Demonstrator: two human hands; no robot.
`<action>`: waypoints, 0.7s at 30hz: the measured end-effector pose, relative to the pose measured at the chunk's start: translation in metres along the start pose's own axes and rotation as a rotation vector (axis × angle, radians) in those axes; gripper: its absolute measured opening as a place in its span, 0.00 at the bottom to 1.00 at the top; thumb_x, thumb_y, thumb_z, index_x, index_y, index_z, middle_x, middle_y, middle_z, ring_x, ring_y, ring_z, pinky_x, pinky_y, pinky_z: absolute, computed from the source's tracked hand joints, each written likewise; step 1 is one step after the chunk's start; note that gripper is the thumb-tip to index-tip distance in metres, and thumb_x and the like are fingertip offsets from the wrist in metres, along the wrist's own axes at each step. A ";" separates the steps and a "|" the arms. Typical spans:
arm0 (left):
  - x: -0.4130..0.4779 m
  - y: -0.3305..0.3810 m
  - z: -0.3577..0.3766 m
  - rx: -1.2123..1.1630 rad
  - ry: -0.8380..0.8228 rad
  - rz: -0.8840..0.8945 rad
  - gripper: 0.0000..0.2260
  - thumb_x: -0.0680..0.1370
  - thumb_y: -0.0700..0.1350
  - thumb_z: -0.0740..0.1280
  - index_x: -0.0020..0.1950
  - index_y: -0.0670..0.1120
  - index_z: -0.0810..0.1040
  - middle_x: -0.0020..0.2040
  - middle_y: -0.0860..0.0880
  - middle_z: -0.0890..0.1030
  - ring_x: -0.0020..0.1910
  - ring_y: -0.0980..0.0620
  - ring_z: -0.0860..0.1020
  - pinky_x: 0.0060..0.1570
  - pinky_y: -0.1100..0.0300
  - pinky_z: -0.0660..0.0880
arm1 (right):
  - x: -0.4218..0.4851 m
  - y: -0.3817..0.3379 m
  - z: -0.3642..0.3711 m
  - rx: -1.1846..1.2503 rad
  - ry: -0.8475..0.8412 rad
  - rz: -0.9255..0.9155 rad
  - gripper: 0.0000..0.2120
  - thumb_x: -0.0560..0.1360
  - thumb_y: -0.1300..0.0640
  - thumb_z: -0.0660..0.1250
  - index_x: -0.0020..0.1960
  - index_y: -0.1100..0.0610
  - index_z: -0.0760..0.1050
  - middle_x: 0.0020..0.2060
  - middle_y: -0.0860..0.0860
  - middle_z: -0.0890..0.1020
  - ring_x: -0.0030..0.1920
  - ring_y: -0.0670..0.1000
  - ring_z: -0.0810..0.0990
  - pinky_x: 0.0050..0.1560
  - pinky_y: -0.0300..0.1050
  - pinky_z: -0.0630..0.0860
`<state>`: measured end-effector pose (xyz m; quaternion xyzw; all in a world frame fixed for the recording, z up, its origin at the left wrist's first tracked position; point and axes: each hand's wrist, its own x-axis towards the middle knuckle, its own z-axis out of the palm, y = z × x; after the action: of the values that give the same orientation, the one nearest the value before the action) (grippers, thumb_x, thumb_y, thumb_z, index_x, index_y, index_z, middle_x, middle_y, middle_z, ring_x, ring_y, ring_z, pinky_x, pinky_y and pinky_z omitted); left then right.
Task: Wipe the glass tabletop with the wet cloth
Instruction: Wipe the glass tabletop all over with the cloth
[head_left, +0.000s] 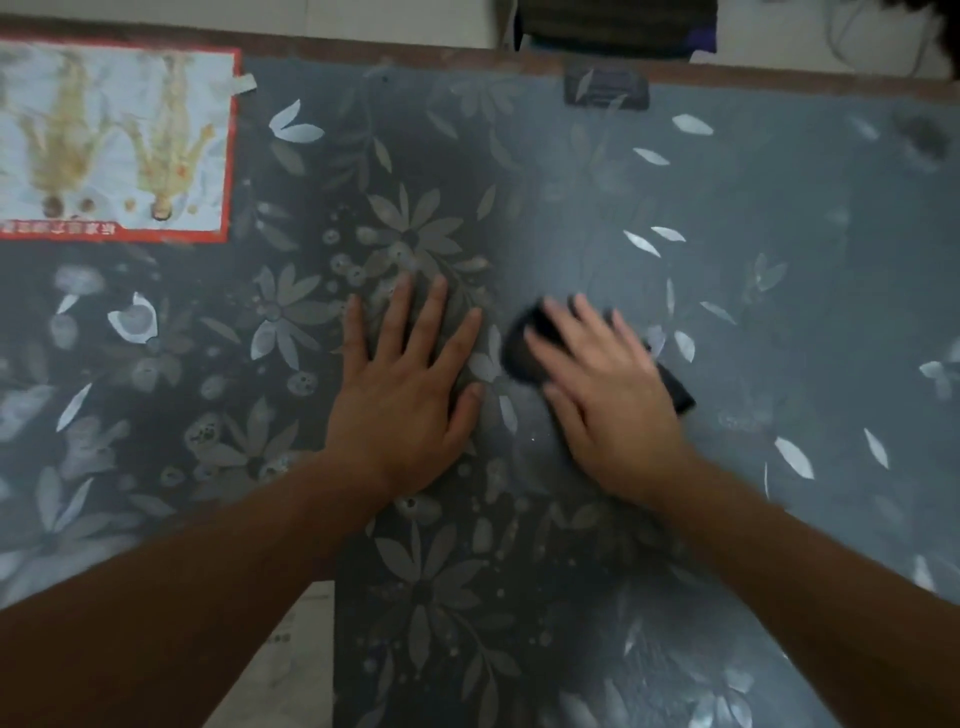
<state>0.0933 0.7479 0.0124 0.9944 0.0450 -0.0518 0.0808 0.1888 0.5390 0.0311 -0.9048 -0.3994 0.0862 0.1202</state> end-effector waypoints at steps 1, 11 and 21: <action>-0.001 0.001 -0.001 0.001 -0.004 -0.001 0.30 0.83 0.61 0.48 0.84 0.52 0.56 0.85 0.44 0.51 0.84 0.40 0.45 0.77 0.30 0.44 | -0.017 0.000 -0.001 -0.009 -0.040 -0.047 0.23 0.82 0.53 0.56 0.76 0.52 0.67 0.79 0.52 0.62 0.80 0.57 0.57 0.78 0.60 0.53; 0.002 -0.002 0.003 0.002 0.025 0.010 0.30 0.82 0.60 0.52 0.83 0.52 0.58 0.84 0.43 0.53 0.84 0.40 0.46 0.76 0.29 0.47 | 0.116 0.016 -0.005 -0.008 0.062 0.104 0.24 0.83 0.52 0.54 0.78 0.50 0.63 0.80 0.52 0.60 0.80 0.57 0.54 0.79 0.58 0.48; 0.004 -0.004 0.007 -0.007 0.083 0.018 0.29 0.82 0.60 0.53 0.83 0.52 0.59 0.84 0.42 0.55 0.84 0.39 0.48 0.76 0.29 0.48 | 0.199 0.030 -0.022 0.004 0.053 0.180 0.24 0.84 0.51 0.53 0.80 0.48 0.59 0.81 0.51 0.57 0.81 0.57 0.50 0.80 0.55 0.45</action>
<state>0.0961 0.7506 0.0042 0.9957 0.0394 -0.0094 0.0829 0.3479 0.6646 0.0320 -0.9387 -0.3129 0.0734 0.1245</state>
